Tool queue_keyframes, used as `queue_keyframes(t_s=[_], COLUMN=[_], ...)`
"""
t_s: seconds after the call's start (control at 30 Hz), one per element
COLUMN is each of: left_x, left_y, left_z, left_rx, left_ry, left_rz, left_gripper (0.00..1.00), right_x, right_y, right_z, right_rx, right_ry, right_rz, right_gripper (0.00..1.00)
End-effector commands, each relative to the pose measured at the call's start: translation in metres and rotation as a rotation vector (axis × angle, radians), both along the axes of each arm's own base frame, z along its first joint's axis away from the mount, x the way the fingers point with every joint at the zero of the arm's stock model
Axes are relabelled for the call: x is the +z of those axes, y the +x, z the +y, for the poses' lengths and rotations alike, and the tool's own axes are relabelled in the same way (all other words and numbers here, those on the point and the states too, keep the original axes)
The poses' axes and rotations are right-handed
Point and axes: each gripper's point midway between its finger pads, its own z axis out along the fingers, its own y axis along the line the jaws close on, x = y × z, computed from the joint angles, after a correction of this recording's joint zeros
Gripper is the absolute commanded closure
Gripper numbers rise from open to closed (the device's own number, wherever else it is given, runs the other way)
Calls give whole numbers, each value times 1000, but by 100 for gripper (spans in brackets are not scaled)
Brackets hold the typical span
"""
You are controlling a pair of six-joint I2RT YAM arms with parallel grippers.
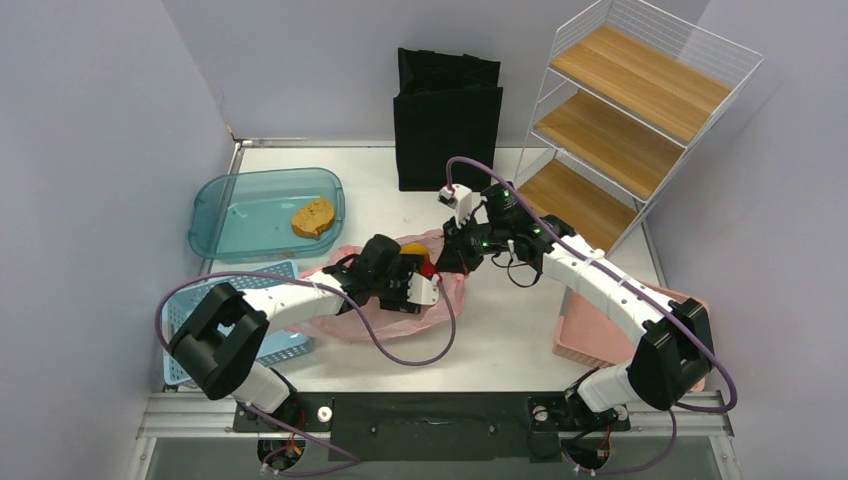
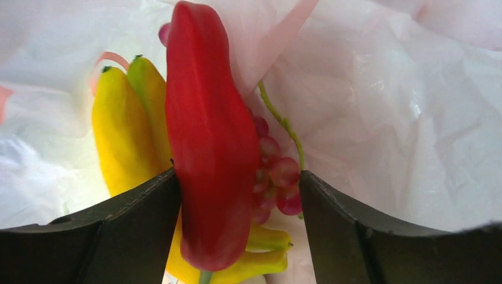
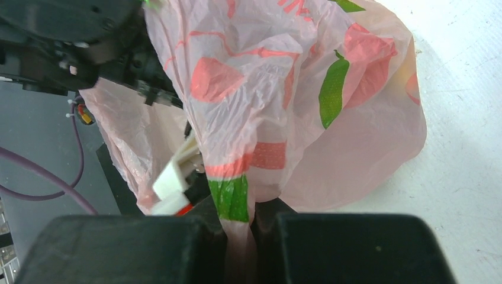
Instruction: Untie the knot of the grocery bags and take out the mixed food
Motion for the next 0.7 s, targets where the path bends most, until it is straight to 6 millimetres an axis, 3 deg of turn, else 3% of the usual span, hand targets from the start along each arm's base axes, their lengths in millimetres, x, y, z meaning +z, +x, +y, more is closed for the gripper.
queue_keyframes(t_s=[0.0,0.07,0.2,0.27,0.37,0.53,0.67], left_x=[-3,7,48,69,99,131,176], left_y=[12,7,-14,-23,-33,-67,-95], left_z=[-1,-4,-12,-11,-9,-1,2], left_rx=[26,29,-3,0,5,-46,-102], left_ry=[29,1,-91,-132,-186,-285,-446], left_rz=[-31,2,39,55,77,208,276], left_gripper=[44,61,90,95,100,100,100], right_x=[18,16,16,16,15,14,14], right_y=[11,14,21,22,25,28,26], right_z=[6,4,-1,-2,-4,-3,-3], right_rx=[9,1,-19,-24,-36,-42,-39], right_ry=[39,30,16,9,-2,-10,-12], right_rz=[-48,-49,-59,-70,-78,-86,-90], right_gripper=[100,100,100,100,100,100,100])
